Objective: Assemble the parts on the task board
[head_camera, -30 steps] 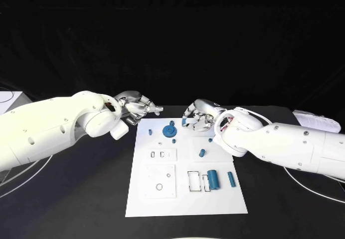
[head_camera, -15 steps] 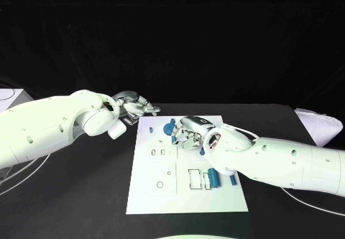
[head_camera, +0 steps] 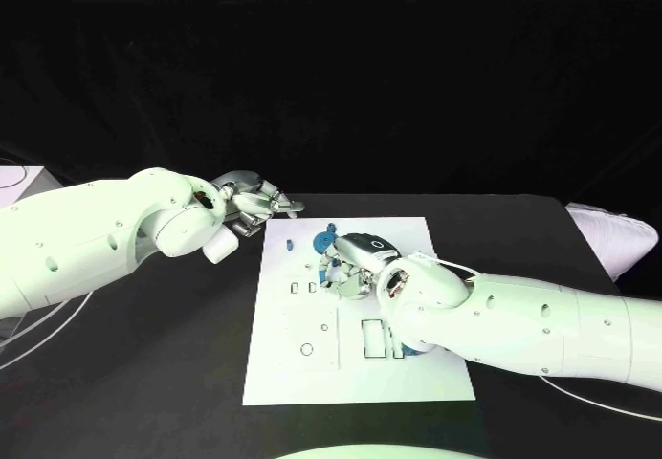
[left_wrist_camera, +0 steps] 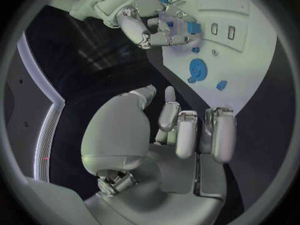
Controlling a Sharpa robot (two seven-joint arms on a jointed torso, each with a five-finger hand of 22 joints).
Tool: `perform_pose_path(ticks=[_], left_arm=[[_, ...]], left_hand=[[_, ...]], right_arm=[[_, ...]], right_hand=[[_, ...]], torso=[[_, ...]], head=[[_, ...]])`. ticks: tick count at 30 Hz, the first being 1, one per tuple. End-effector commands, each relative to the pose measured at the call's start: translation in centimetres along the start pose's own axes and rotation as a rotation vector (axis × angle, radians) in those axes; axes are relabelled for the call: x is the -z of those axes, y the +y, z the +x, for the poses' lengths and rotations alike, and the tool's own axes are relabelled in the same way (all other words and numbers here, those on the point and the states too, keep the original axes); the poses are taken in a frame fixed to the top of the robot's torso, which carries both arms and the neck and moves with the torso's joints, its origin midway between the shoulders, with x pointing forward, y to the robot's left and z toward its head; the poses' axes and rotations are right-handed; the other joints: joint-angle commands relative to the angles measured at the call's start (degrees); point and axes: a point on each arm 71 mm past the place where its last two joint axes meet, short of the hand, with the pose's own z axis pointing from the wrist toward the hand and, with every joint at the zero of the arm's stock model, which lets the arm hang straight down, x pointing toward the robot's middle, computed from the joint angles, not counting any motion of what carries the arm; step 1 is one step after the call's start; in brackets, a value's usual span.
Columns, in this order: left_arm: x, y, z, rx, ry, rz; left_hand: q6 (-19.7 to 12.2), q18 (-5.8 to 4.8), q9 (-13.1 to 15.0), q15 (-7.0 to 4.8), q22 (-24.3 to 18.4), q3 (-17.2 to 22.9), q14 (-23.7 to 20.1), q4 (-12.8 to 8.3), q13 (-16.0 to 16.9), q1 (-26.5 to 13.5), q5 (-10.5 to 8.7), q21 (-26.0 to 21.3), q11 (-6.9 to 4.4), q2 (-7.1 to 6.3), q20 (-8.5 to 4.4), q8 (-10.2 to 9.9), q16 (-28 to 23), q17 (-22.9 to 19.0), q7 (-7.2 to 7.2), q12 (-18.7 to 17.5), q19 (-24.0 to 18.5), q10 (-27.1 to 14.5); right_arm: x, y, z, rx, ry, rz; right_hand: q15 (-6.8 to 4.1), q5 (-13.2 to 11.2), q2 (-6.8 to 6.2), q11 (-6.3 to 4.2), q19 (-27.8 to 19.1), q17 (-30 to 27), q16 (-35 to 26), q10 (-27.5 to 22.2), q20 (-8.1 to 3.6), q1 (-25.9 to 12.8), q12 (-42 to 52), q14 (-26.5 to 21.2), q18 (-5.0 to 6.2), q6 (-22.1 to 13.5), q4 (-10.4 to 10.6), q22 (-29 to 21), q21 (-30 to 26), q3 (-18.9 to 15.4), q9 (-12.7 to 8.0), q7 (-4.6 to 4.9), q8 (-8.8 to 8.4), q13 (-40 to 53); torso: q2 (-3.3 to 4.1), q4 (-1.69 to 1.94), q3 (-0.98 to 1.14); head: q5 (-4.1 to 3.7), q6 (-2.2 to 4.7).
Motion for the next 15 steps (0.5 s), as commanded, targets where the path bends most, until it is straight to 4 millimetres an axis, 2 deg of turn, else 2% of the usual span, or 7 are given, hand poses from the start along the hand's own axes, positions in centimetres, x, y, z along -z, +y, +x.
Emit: perform_pose_path(ticks=[1,7,15], left_arm=[[0.01,-0.07,0.13,-0.007,0.019,-0.003],[0.0,0.04,0.19,-0.009,0.028,-0.009],[-0.03,0.21,0.18,-0.01,0.032,-0.017]], left_hand=[[-0.3,-0.87,0.0,-0.28,5.0,0.2,6.0,0.1,-0.1,-0.3,-0.09,-0.3,0.03,0.24,-0.08,0.3,0.2,15.1,-0.03,-0.2,0.4,-0.5],[-0.3,-0.87,0.1,-0.28,5.0,0.2,6.0,0.2,-0.3,-0.3,-0.09,-0.3,0.04,0.25,-0.08,0.3,0.2,15.1,-0.02,-0.4,0.3,-0.7],[-0.4,-0.81,0.2,-0.26,4.7,0.3,6.0,0.2,-0.8,-0.3,-0.09,-0.4,0.05,0.27,-0.08,0.2,0.2,15.1,0.0,-0.7,0.2,-1.0]], right_arm=[[-0.09,0.26,0.1,0.043,-0.037,-0.007],[-0.24,0.33,0.54,0.049,-0.035,-0.006],[-0.25,0.44,1.04,0.072,-0.031,-0.016]], right_hand=[[-0.46,0.2,-0.17,-0.48,3.2,9.6,0.1,1.6,-0.43,-0.5,0.2,4.7,-1.03,0.2,-0.1,12.1,0.2,0.4,0.0,-0.18,0.3,8.7],[-0.45,0.3,-0.24,-0.48,3.2,9.6,0.1,1.7,-0.43,-0.6,0.3,4.7,-1.03,0.2,-0.1,12.1,0.2,0.4,0.1,-0.18,0.31,8.8],[-0.45,0.3,-0.24,-0.48,3.2,9.6,0.1,1.7,-0.43,-0.6,0.3,4.7,-1.03,0.2,-0.1,12.1,0.2,0.4,0.1,-0.18,0.31,8.8]], torso=[[0.05,0.1,0.0],[0.07,0.08,-0.05],[0.08,-0.01,0.01]], head=[[0.02,-0.16],[0.14,-0.51],[0.2,-1.03]])
